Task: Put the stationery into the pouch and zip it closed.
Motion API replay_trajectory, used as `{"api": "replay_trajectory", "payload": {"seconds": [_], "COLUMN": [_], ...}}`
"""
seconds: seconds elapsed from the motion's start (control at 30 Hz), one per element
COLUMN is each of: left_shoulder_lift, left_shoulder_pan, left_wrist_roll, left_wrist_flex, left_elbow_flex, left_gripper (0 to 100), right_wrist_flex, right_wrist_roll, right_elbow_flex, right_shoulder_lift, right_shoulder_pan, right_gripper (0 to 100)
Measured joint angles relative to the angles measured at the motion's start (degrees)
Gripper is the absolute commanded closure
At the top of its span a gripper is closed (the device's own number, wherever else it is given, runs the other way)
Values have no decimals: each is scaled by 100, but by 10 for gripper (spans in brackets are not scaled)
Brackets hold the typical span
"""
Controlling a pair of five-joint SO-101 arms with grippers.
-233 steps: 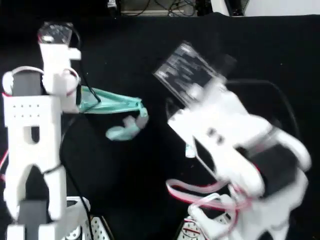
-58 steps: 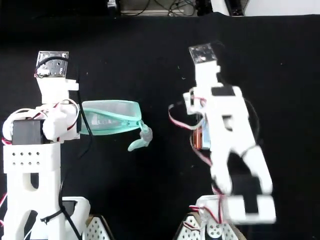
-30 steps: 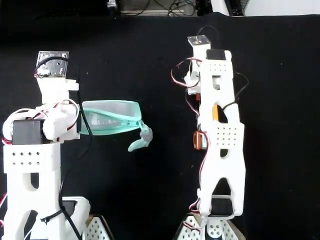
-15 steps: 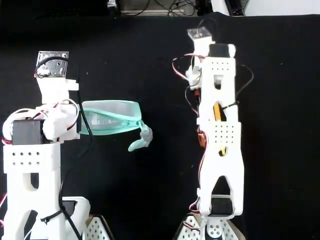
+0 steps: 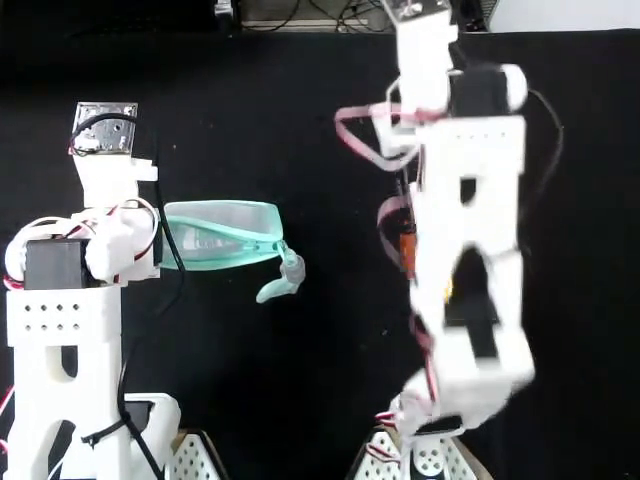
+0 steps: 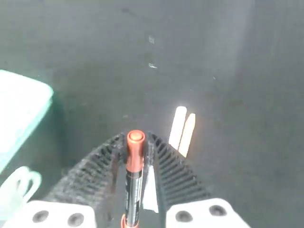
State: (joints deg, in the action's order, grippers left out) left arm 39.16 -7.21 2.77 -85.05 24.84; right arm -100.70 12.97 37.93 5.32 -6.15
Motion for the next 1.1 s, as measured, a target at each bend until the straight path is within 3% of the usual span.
{"api": "replay_trajectory", "payload": {"seconds": [0.27, 0.67, 0.8, 1.1], "left_shoulder_lift": [0, 0, 0, 0], "left_shoulder_pan": [0, 0, 0, 0], "left_wrist_roll": [0, 0, 0, 0], "left_wrist_flex": [0, 0, 0, 0], "left_elbow_flex": [0, 0, 0, 0], "left_gripper": [967, 967, 967, 967], "right_wrist_flex": [545, 4132, 5327, 6497], "right_wrist_roll": [-422, -888, -888, -897], "right_elbow_flex": [-1934, -5697, -6734, -7596], "right_shoulder_lift": [-3692, -7411, -8053, -7745], "right_shoulder_pan": [-1495, -3358, -3798, -4237], "right_gripper": [986, 985, 985, 985]}}
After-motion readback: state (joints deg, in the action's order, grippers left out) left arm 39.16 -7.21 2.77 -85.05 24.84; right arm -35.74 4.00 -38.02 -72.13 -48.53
